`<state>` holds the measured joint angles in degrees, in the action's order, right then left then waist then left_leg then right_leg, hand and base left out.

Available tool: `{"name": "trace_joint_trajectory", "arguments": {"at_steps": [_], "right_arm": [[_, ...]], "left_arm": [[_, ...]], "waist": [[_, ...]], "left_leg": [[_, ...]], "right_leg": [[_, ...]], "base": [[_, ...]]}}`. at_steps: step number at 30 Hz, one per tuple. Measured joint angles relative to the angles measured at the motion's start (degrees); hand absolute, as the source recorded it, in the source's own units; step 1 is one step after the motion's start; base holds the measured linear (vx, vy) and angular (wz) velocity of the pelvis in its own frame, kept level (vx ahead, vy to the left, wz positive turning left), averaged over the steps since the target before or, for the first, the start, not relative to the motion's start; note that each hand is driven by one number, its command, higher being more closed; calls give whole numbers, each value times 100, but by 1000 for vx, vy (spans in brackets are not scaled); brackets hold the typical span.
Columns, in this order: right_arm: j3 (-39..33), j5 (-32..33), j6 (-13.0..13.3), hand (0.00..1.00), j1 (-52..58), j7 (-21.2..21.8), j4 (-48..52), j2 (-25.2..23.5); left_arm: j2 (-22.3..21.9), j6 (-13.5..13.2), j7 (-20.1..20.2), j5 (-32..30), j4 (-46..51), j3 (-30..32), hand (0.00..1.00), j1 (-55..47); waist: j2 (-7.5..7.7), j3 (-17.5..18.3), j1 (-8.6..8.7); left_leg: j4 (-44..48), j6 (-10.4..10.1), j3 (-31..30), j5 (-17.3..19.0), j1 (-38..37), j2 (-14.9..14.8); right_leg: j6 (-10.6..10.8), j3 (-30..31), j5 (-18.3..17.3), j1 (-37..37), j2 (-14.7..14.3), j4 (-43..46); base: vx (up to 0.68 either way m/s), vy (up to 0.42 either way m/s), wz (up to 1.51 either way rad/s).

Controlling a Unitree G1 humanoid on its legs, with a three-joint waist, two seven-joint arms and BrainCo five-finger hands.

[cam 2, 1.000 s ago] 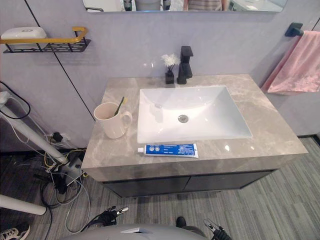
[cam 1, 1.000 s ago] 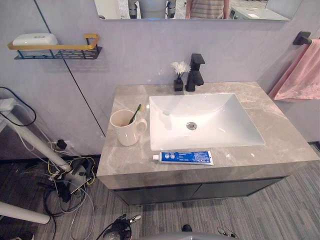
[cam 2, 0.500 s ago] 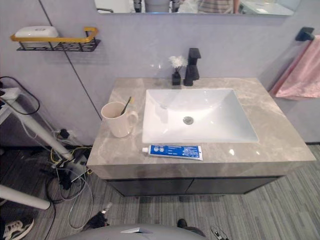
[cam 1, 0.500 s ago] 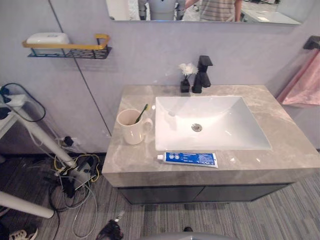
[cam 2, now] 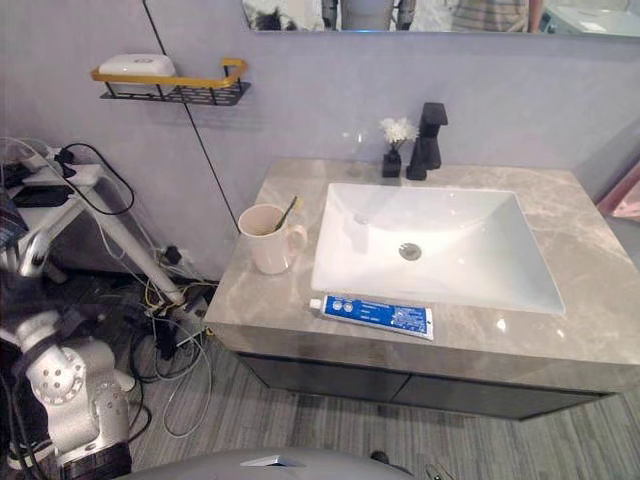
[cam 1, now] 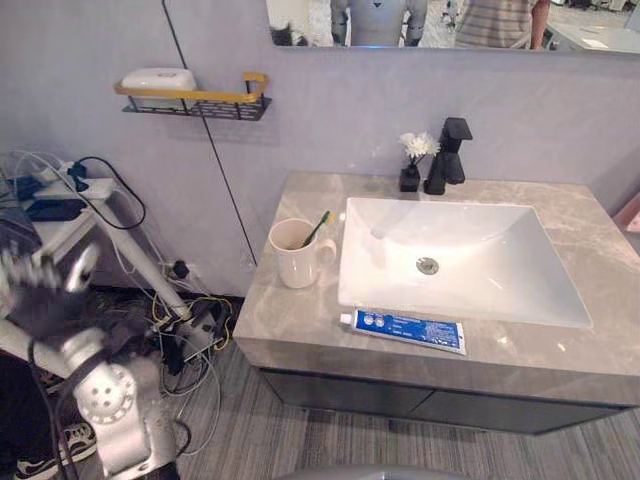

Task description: Organize washtable

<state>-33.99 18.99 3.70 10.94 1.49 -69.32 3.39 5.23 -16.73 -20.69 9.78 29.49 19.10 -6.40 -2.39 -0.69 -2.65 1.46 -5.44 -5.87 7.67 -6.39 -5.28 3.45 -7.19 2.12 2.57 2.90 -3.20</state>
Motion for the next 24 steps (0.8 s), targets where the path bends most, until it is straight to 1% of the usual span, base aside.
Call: {"name": "trace_joint_trajectory", "arguments": {"at_steps": [1,2,5,8,10,11,12,13,14,15,16,18,19,20,22,24], "right_arm": [[-1,0,0,0,0,26,-2,-1],[-4,-4,-3,0,3,90,-11,-2],[-1,-4,-4,0,42,178,-42,-1],[41,-7,-4,0,73,251,-51,7],[186,-7,-2,0,109,289,-54,48],[252,-8,-2,0,118,297,-54,66],[294,-15,-4,0,134,319,-55,87],[307,-44,-5,0,136,342,-55,107],[357,-48,-5,0,136,352,-54,126],[482,-55,-6,0,134,363,-55,171],[506,-56,-7,0,134,363,-55,180],[556,-56,-11,0,134,369,-56,189],[599,-56,-11,0,134,371,-55,199],[669,-59,-15,0,138,385,-59,223],[711,-60,-15,0,132,415,-57,230],[729,-59,-16,0,130,418,-56,231]], "left_arm": [[73,-6,59,-215,233,-181,0,12],[218,-31,167,-608,581,-477,0,56],[283,-51,346,-1308,984,-1100,0,242],[411,-13,625,-1644,1144,-1838,0,232],[761,60,899,-2175,1308,-2647,0,238],[866,59,988,-2303,1346,-2858,0,242],[1104,46,1227,-2431,1350,-3262,0,305],[1284,47,1493,-2420,1338,-3500,0,416],[1335,46,1604,-2419,1338,-3541,0,467],[1381,57,1769,-2417,1321,-3595,0,567],[1393,64,1822,-2417,1297,-3661,0,636],[1473,90,2131,-2420,1098,-4125,0,944],[1515,111,2208,-2423,1038,-4244,0,1009],[1570,146,2342,-2441,874,-4506,0,1151],[1563,264,2547,-2649,544,-4995,0,1391],[1557,320,2722,-2733,237,-5371,0,1564]], "waist": [[-1,1,3],[-2,0,10],[-8,-3,49],[-31,-31,60],[-33,-44,76],[-33,-49,79],[-40,-54,82],[-44,-66,95],[-50,-69,114],[-68,-71,168],[-72,-72,185],[-69,-76,213],[-69,-76,222],[-69,-76,224],[-65,-75,225],[-59,-82,226]], "left_leg": [[2,1,11,1,0,1],[10,2,37,1,0,3],[57,18,59,13,2,2],[92,49,75,50,7,2],[93,67,83,61,11,1],[93,67,88,61,11,1],[93,68,94,61,11,1],[92,67,104,61,11,1],[92,67,113,60,11,1],[91,68,122,61,11,2],[90,68,122,61,11,2],[86,68,123,61,17,2],[84,68,123,61,21,2],[84,71,121,63,36,4],[92,72,96,63,104,10],[92,72,84,63,119,8]], "right_leg": [[1,2,-1,-9,7,9],[4,7,1,-19,20,17],[4,26,3,-18,-5,38],[2,40,4,4,-20,50],[7,43,8,4,-21,44],[9,46,9,4,-22,41],[10,53,12,4,-24,37],[13,61,19,3,-24,27],[13,69,27,3,-24,20],[16,78,33,3,-24,11],[16,77,33,3,-23,10],[16,77,33,3,-24,-4],[16,76,33,2,-23,-10],[18,72,34,-4,-20,-18],[18,42,34,-48,-10,-19],[19,25,34,-58,-11,-19]], "base": [[-33,29,-7],[-33,15,-8],[-40,-16,-5],[-39,-23,-2],[-15,-10,0],[0,0,0],[0,0,0],[3,-17,-4],[10,-15,-4],[0,0,0],[0,0,0],[0,0,0],[0,0,0],[18,-7,3],[19,-1,6],[31,-1,4]]}}
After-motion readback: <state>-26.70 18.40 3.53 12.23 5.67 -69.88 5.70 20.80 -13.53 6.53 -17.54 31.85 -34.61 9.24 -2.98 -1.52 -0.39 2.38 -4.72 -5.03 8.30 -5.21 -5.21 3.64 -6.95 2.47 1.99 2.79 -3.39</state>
